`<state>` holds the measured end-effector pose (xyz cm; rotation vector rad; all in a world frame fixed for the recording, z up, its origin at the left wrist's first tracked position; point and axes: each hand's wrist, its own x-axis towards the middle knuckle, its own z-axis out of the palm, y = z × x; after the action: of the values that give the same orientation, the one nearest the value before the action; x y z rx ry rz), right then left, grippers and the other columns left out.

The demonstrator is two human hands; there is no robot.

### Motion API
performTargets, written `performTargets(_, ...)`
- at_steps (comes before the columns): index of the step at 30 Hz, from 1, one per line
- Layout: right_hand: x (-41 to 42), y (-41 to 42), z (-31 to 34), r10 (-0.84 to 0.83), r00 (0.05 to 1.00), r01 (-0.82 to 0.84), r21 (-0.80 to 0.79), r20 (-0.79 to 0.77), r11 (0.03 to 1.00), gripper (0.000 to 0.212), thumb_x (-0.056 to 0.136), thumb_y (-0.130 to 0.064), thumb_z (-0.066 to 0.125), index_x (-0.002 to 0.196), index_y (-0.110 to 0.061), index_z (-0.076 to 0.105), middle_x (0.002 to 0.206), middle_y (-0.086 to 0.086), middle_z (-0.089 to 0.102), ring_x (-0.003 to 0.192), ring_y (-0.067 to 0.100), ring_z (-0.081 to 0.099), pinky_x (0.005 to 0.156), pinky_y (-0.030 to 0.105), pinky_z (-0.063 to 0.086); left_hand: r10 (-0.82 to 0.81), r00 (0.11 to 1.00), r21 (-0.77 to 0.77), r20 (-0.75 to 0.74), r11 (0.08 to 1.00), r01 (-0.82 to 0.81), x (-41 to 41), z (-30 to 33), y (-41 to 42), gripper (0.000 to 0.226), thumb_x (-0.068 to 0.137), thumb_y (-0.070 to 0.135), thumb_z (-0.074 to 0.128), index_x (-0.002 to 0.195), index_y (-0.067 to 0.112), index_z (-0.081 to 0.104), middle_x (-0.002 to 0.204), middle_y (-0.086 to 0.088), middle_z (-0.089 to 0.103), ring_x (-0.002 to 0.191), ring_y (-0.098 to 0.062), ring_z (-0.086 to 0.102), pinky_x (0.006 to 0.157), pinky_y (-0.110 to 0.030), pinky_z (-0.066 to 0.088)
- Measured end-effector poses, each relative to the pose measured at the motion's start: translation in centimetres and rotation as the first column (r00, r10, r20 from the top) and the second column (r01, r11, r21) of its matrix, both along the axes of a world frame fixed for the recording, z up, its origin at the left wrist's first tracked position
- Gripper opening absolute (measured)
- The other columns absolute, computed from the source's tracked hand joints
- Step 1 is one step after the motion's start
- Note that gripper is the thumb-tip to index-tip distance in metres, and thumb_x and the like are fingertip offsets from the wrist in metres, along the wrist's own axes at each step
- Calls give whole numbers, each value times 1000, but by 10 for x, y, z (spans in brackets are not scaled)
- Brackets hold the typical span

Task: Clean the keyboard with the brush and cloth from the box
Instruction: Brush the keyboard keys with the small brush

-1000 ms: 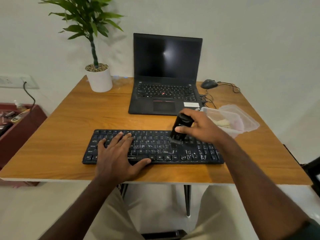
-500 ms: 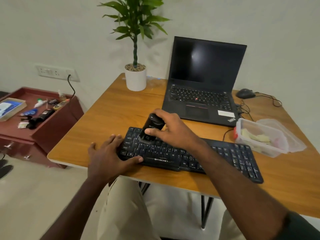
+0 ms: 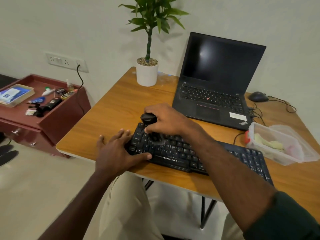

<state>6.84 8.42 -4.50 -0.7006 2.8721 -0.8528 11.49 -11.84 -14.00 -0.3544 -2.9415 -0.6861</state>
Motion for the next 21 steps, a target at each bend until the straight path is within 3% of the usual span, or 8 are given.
performTargets(5,7,-12,-12,-41,999,36,-197,-20,980,28,90,-34,73,105,-19,56,92,-3,65,84,14,64,69,35,56,3,1000,-3,4,1000,-3,-1,1,1,120,53,103,35,142,25,52,154,6,43,147,-6,25,120,-56,5)
performTargets(8,9,-5,-17,-15,999,20,-155,33,988,28,91,-34,72,107,-19,54,94,-2,65,86,15,64,74,42,58,1,1000,1,17,1000,-1,0,2,1,121,51,104,33,143,26,51,154,6,43,147,-7,26,120,-54,4)
performTargets(13,3,30,5,11,978,-9,-10,209,1000,21,86,-25,77,91,-20,57,90,-1,62,84,19,62,74,45,53,12,999,38,37,999,-14,0,1,1,125,48,105,35,144,27,48,155,5,42,147,-6,25,121,-54,1)
performTargets(16,4,34,9,-13,989,22,-64,149,998,25,85,-24,79,93,-11,59,87,0,61,80,18,60,68,36,49,-6,999,78,42,997,2,0,2,0,118,50,102,38,145,34,44,154,1,44,147,-10,26,121,-55,0)
performTargets(19,10,26,-4,-25,998,35,-164,60,986,29,88,-32,76,102,-15,57,94,1,65,87,19,65,71,37,55,-33,999,74,36,997,30,2,3,0,109,53,100,39,147,44,37,155,0,42,148,-11,24,120,-55,0)
performTargets(21,15,25,-12,-13,998,22,-140,67,990,29,89,-34,75,105,-17,56,95,0,65,87,17,65,72,40,58,-39,999,70,34,997,37,3,5,0,107,54,99,39,146,44,40,155,2,42,148,-10,23,120,-55,0)
